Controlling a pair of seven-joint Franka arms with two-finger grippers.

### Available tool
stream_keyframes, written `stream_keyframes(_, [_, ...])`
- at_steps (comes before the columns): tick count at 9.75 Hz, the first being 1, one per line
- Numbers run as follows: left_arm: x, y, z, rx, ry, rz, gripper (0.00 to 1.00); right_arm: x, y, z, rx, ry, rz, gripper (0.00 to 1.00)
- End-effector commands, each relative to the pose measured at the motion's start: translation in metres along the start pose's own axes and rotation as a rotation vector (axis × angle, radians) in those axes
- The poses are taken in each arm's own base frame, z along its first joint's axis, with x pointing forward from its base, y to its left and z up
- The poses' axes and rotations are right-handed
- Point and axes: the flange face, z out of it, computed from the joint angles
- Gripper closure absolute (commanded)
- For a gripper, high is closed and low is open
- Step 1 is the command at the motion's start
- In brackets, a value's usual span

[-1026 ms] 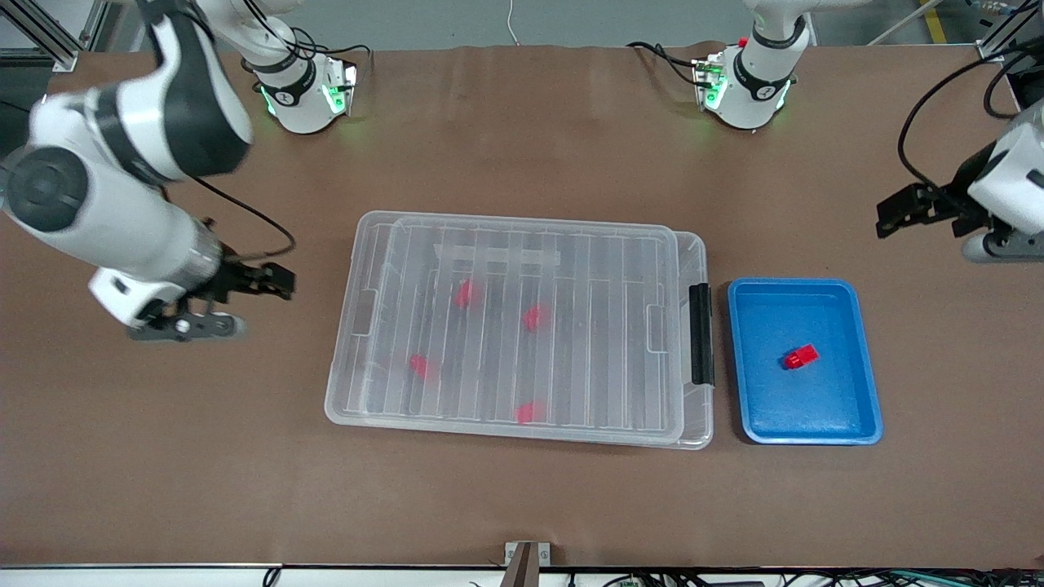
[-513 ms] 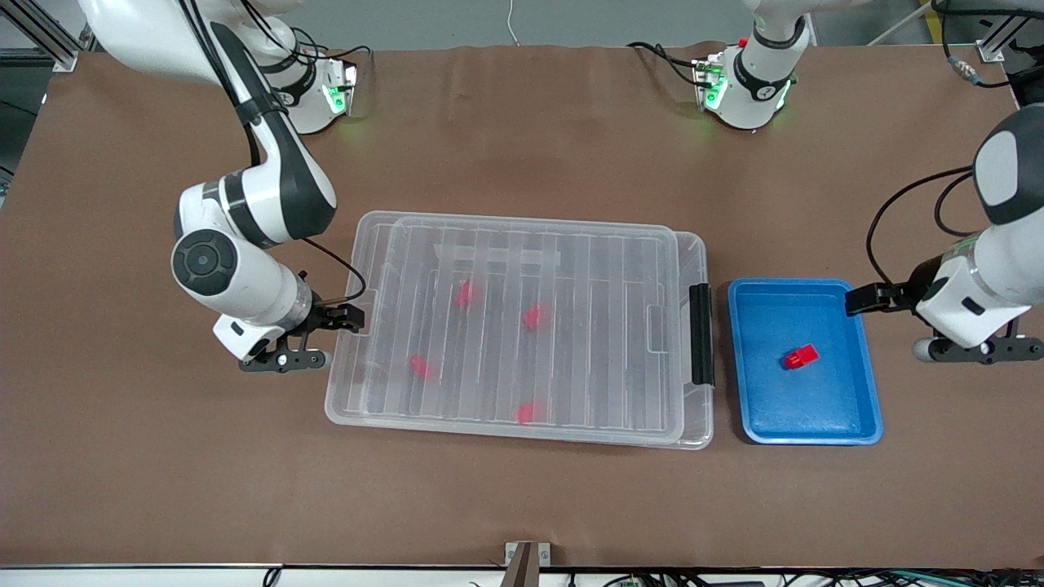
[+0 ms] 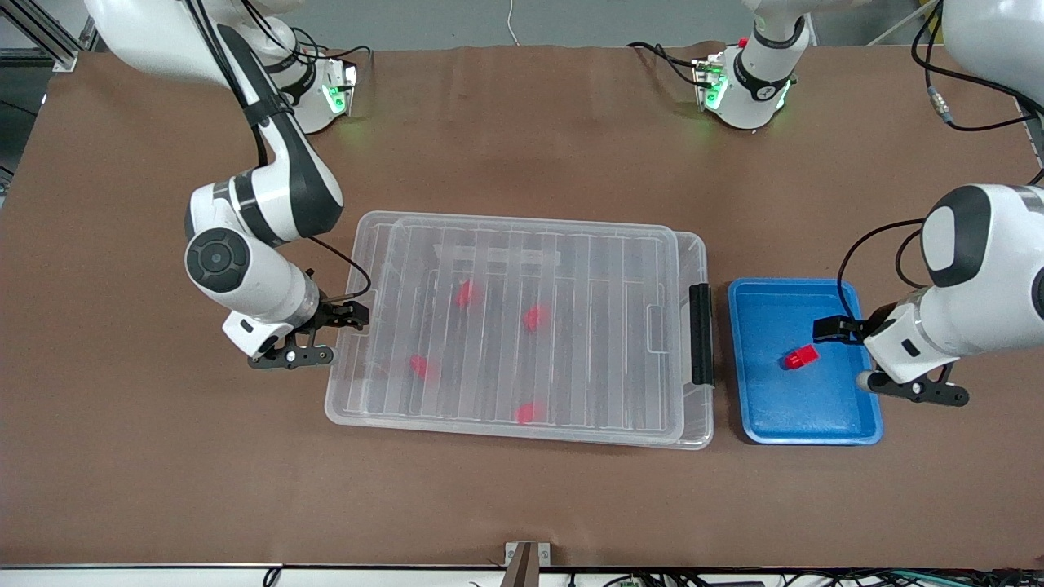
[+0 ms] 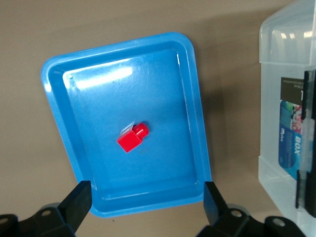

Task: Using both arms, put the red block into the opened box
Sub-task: 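Slide the clear lid open with the right gripper while the left gripper grasps the block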

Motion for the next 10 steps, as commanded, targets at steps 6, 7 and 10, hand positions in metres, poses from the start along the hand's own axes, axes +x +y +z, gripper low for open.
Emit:
stream_keyframes(6, [0.008,-0.004,0.143,0.002,-0.031,0.259,0.00,-0.014,0.115,-0.007,-0.081,-0.121,0.051,0.00])
stream_keyframes(7, [0.007,-0.015,0.163,0.025,-0.050,0.330,0.00,-0.015,0.129,-0.007,-0.104,-0.132,0.054,0.00])
stream_keyframes(10, [-0.009,-0.038,0.199,0.015,-0.091,0.448,0.03,-0.015,0.184,-0.007,-0.094,-0.146,0.034,0.00])
